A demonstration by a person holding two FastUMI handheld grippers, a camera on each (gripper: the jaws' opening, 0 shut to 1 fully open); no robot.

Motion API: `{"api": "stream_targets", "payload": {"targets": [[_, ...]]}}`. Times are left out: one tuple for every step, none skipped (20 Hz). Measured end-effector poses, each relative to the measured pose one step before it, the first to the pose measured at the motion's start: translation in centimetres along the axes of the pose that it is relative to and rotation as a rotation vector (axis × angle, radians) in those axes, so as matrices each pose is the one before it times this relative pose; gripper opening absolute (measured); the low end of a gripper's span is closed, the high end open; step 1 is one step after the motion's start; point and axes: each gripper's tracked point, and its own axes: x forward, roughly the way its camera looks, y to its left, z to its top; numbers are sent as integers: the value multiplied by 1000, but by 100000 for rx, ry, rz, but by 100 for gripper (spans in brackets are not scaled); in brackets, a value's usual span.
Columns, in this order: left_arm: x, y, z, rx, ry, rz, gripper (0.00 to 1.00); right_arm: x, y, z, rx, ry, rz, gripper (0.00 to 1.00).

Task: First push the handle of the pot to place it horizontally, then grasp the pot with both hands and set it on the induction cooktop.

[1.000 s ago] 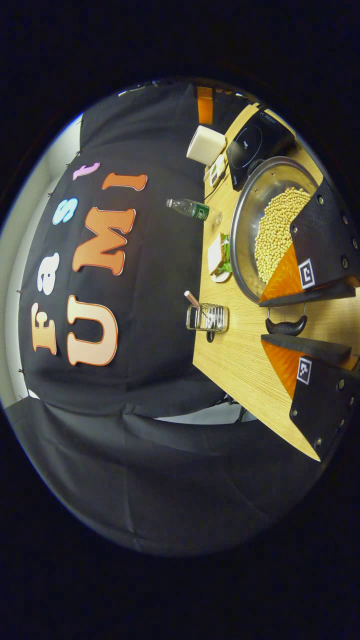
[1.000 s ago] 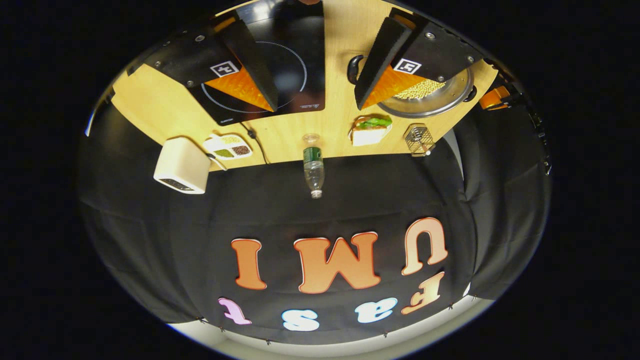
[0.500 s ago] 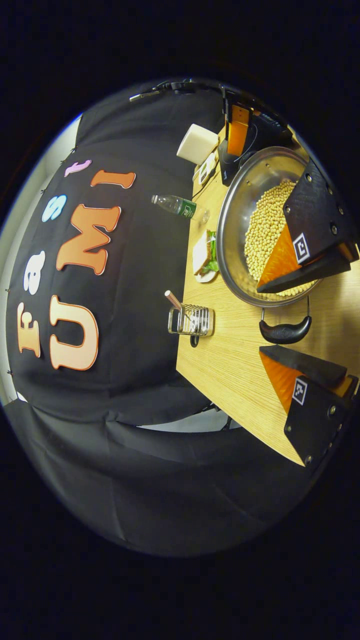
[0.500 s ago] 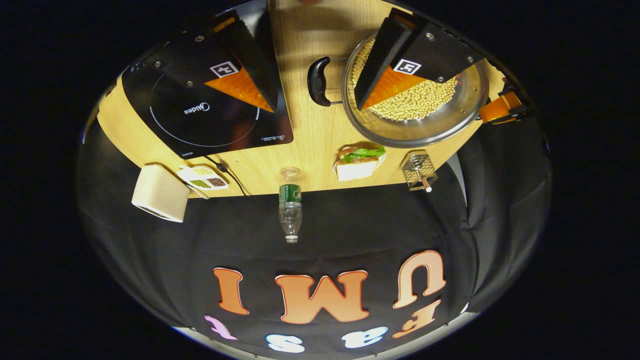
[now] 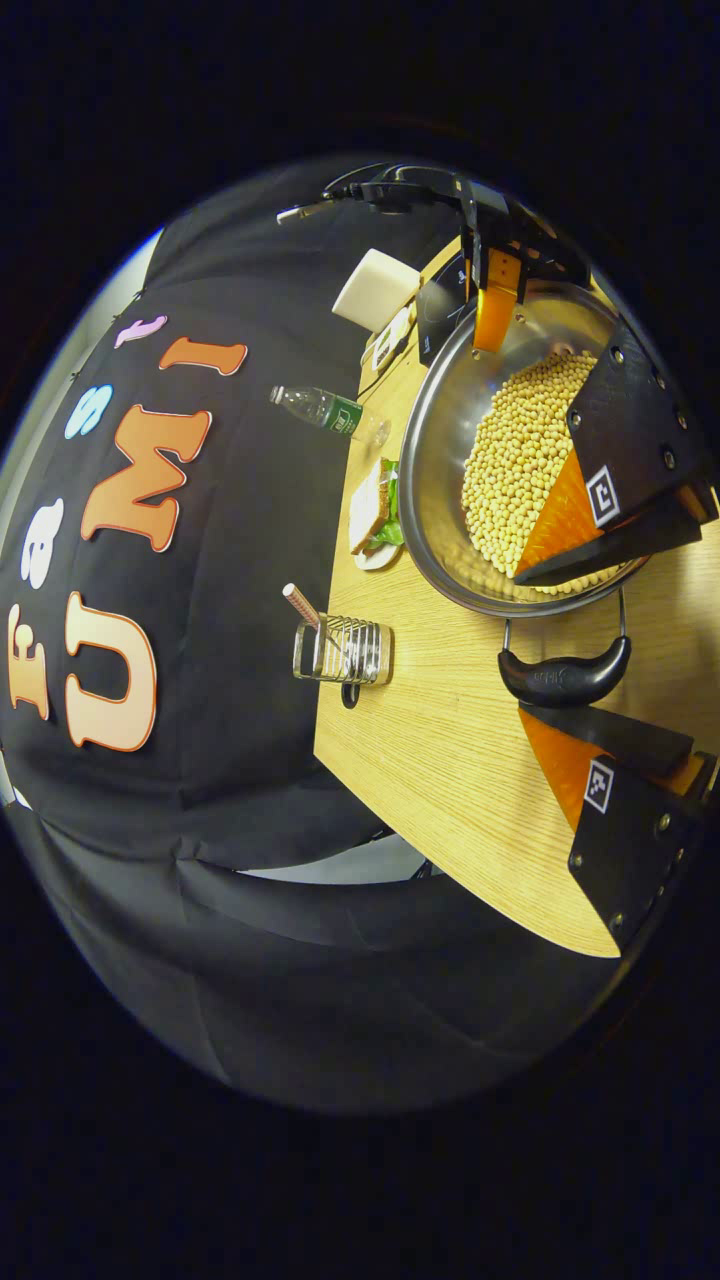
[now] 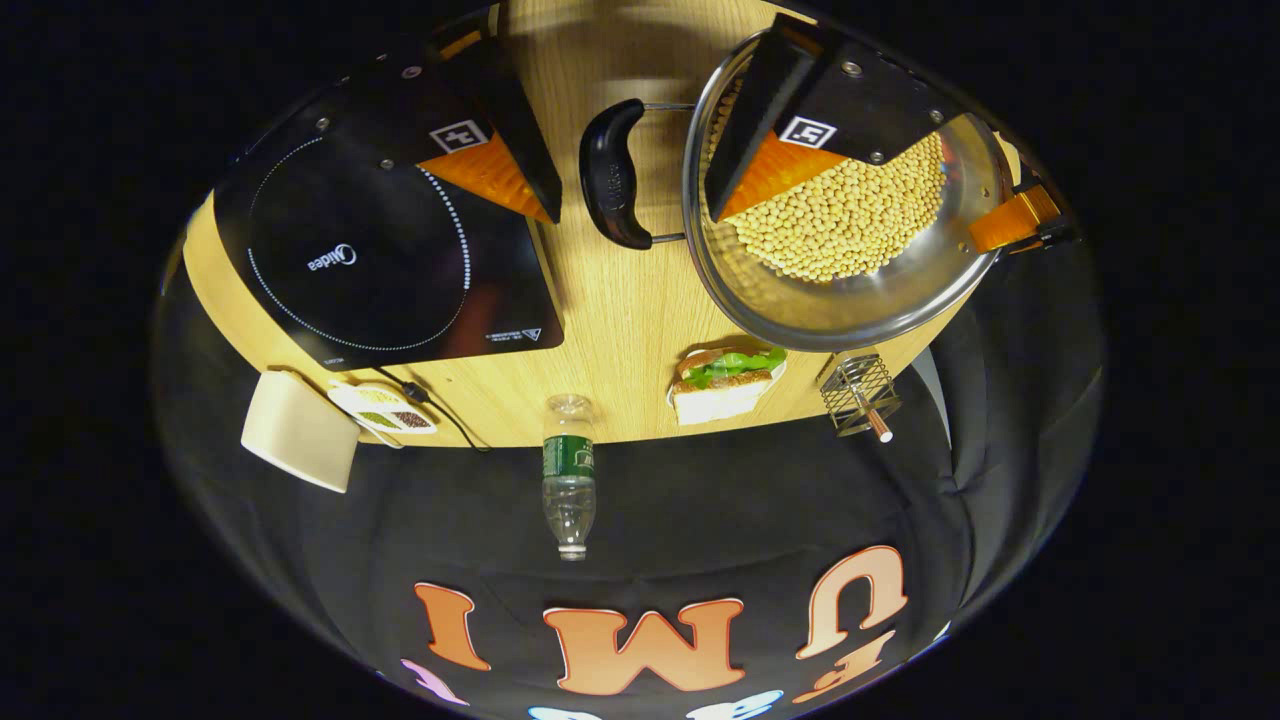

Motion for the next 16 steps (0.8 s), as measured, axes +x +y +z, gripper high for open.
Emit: {"api": "stream_targets", "payload": {"targets": [[33, 537, -11, -1054, -601, 1281, 69, 44, 411, -122, 674, 845, 2054, 87], [-47, 182, 153, -2322, 309, 633, 61, -222, 230, -69, 558, 495, 236, 76], [-35, -178, -426, -2844, 2009, -411, 53, 569, 230, 207, 77, -567, 629, 64], [-55, -160, -252, -1712, 1394, 297, 50, -213, -97, 75, -208, -472, 766, 64], [36, 98, 76, -179, -22, 713, 48, 76, 55, 115, 380, -240, 501, 62], [-148, -69, -307, -255, 877, 1013, 45, 9, 75, 39, 539, 81, 394, 58], [-304, -98, 150, -1298, -516, 648, 45, 56, 49, -86, 285, 654, 382, 56], [-251, -89, 88, -1405, -80, 209, 43, -223, -44, 138, 482, 210, 327, 53], [-111, -67, -520, -1702, 985, 245, 43, -262, -10, 301, 4, -481, 22, 53], [-247, -51, -162, -886, 175, 65, 43, -245, 34, 194, -392, -1006, -93, 52], [-273, -143, -349, -1213, 393, 392, 43, -234, -73, 249, -413, -1174, -42, 52], [-243, -45, -299, -1171, 267, 135, 42, -600, -210, 55, 96, -398, 265, 52], [-261, -42, -67, -1653, 77, 60, 43, -276, -33, -19, 570, 533, 400, 52], [-274, -47, 98, -1036, -353, 380, 42, -141, 51, 110, 729, 166, 785, 52], [-403, -206, 33, -331, -465, 204, 42, -288, -53, 337, 140, -667, 327, 51], [-317, -275, 189, 547, -642, 406, 42, -266, -190, 230, 142, -380, 324, 49]]}}
